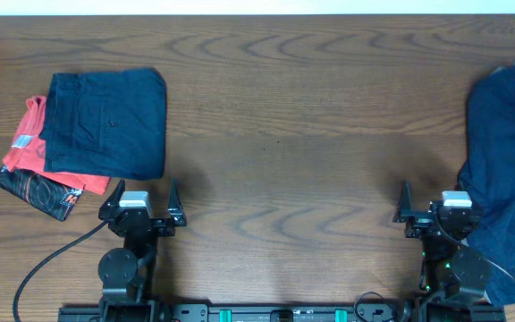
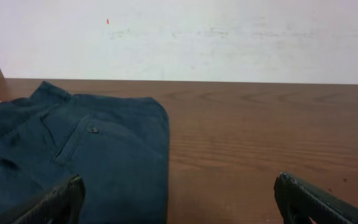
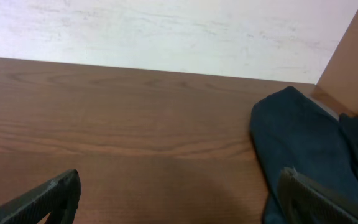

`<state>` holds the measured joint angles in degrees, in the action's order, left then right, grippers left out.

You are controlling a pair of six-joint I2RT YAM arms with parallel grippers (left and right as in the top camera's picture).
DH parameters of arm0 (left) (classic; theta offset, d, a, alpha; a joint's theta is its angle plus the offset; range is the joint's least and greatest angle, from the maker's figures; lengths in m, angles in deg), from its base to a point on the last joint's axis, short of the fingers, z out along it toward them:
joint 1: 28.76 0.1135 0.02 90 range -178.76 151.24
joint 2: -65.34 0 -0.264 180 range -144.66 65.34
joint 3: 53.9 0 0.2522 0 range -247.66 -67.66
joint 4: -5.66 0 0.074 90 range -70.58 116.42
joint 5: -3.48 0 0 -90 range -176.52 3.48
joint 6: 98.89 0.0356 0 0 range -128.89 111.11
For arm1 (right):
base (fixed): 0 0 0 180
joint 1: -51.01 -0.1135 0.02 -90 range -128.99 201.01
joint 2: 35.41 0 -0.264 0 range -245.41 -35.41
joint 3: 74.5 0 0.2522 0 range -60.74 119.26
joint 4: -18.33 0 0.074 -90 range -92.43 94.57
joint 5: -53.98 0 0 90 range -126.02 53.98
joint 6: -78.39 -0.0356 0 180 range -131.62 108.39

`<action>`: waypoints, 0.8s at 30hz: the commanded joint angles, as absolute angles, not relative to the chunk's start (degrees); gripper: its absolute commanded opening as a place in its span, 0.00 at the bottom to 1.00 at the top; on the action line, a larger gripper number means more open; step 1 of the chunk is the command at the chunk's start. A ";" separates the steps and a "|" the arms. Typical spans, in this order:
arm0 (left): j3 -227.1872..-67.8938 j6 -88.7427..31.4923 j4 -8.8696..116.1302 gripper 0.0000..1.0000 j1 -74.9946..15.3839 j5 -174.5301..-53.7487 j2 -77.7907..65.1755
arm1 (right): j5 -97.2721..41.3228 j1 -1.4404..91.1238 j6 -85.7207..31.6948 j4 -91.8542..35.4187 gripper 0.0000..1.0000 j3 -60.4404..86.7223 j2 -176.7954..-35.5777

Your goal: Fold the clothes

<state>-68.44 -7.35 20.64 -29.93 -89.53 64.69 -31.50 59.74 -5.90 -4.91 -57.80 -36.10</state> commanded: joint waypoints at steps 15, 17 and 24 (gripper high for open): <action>-67.94 -12.20 23.24 0.98 -29.73 -89.94 64.43 | -31.05 59.28 -15.23 -5.02 0.99 -57.95 -35.93; -68.37 -14.80 23.78 0.98 -29.73 -89.97 63.71 | -31.07 59.28 -16.28 -5.10 0.99 -57.82 -36.12; -76.51 -18.01 30.47 0.98 -29.73 -92.81 56.13 | -33.47 59.30 -16.30 -8.40 0.99 -52.68 -43.25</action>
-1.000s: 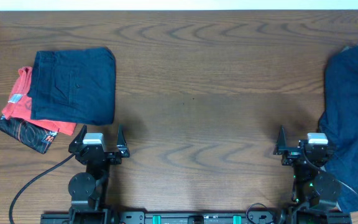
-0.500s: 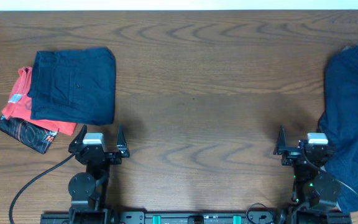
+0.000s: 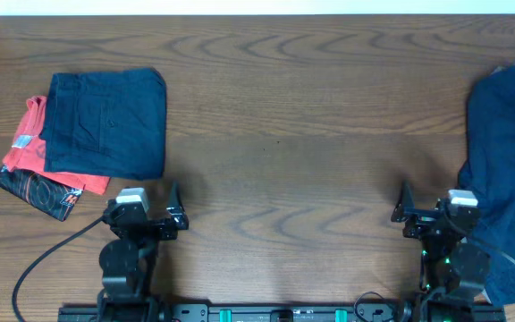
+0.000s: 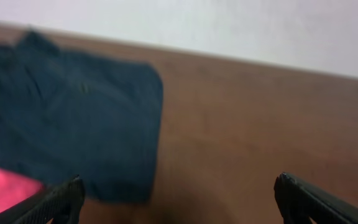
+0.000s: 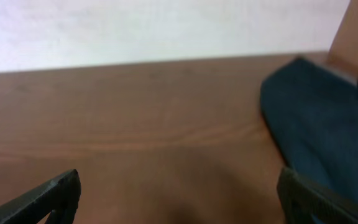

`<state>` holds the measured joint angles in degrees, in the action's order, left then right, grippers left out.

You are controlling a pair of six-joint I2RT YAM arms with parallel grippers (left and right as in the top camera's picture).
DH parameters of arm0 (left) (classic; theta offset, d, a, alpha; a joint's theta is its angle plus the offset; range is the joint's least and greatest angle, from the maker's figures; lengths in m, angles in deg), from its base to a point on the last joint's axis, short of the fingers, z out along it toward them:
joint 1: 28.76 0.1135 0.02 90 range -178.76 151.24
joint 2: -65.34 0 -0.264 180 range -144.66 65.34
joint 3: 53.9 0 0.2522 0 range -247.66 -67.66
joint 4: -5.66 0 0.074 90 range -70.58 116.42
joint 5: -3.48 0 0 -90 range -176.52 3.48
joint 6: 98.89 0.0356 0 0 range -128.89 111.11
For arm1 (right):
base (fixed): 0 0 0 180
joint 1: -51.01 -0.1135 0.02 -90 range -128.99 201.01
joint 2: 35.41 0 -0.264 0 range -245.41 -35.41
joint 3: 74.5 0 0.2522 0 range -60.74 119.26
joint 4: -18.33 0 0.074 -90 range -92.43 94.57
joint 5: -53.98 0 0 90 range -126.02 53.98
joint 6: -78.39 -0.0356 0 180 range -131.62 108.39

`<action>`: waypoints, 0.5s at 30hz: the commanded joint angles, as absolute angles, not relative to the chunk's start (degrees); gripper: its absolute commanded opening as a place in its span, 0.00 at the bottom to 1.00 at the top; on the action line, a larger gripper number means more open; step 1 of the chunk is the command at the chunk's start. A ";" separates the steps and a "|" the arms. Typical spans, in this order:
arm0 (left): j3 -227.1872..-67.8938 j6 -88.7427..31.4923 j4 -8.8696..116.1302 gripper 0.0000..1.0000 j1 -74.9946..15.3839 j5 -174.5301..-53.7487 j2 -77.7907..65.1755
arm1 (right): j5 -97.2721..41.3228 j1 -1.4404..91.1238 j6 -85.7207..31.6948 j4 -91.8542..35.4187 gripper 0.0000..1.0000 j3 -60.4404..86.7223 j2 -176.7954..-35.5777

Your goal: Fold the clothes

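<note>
A folded navy garment (image 3: 105, 123) lies at the far left of the table on top of a folded red and black one (image 3: 34, 174); the navy one also shows in the left wrist view (image 4: 67, 134). An unfolded dark blue garment (image 3: 503, 170) lies heaped at the right edge and shows in the right wrist view (image 5: 319, 134). My left gripper (image 3: 141, 207) stands open near the front edge, just below the folded pile. My right gripper (image 3: 430, 207) stands open beside the heap's left edge. Neither holds anything.
The brown wooden table (image 3: 284, 134) stretches between the two piles. A pale wall (image 5: 135, 28) runs behind its far edge. A black cable (image 3: 43, 264) trails from the left arm's base across the front left.
Both wrist cameras now look steeper down at the table and are blurred. Overhead, both grippers sit slightly nearer the front edge. Both stay open and empty; the clothes lie unchanged.
</note>
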<state>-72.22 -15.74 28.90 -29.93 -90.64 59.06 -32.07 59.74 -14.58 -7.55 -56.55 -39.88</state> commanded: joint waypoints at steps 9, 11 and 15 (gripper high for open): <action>-97.62 -17.97 48.50 0.98 -29.73 -93.20 35.01 | -36.05 59.30 -16.26 -20.67 0.99 -30.93 -72.12; -101.23 -17.97 52.13 0.98 -29.73 -93.20 31.08 | -38.39 59.34 -16.26 -26.33 0.99 -24.90 -79.82; -107.50 -17.97 59.35 0.98 -29.73 -93.20 23.69 | -42.67 59.34 -16.26 -36.03 0.99 -14.04 -94.81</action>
